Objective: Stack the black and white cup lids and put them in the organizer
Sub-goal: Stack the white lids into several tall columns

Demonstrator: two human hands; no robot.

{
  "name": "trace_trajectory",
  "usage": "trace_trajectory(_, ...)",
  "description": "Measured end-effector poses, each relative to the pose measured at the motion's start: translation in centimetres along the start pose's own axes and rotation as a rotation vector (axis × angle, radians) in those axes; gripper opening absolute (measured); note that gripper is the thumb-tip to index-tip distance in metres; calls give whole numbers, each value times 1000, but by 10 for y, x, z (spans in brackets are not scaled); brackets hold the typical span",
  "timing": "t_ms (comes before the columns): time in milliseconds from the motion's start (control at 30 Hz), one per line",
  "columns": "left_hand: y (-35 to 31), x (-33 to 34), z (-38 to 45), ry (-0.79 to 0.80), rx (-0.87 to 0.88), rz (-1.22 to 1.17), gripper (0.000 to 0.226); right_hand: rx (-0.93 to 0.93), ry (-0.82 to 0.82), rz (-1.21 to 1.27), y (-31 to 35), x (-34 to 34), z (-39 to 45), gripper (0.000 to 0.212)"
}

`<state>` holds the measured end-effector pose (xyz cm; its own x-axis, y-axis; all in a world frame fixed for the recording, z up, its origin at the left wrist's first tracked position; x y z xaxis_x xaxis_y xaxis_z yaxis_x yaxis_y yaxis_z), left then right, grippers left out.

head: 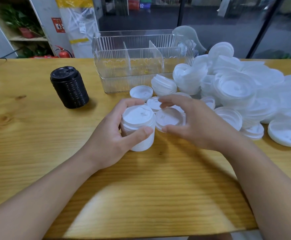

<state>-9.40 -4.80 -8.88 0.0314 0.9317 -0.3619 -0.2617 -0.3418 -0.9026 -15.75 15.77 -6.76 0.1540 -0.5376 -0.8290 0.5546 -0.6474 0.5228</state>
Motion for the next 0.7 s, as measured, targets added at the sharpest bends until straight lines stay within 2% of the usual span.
trace_trajectory(133,1,-1,1,-9,8,-9,62,-38,123,-13,3,10,-3,93)
trace_trajectory(167,1,-3,1,-14,7,-8,62,-22,101,3,3,8,-3,93)
trace_trajectory(267,2,-6,0,-35,3,-1,63,35,-56,-11,2,1,0,75)
trace_trajectory(400,2,-9,1,-64,-1,-5,61,145,-126,-217,-4,10,4,91)
trace_trajectory(467,3,-9,1,-63,-9,-16,60,143,-154,-247,-4,12,6,87)
trace_trajectory(600,6,-9,1,-56,-40,-24,63,147,-165,-161,-4,7,6,79)
trace_trajectory(700,10,-11,2,-62,-63,-32,72,130,-248,30,-2,-8,1,74)
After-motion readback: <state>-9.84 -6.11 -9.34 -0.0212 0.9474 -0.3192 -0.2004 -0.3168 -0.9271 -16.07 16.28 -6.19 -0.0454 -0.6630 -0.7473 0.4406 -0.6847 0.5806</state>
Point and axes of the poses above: each hand's wrist, its own z-axis towards the middle knuckle, its own x-axis out of the palm, y = z × x, the point moved 7 cm from there along z, towards the middle knuckle, and after that the axes turned 1 degree about y, right-handed, at the moved point
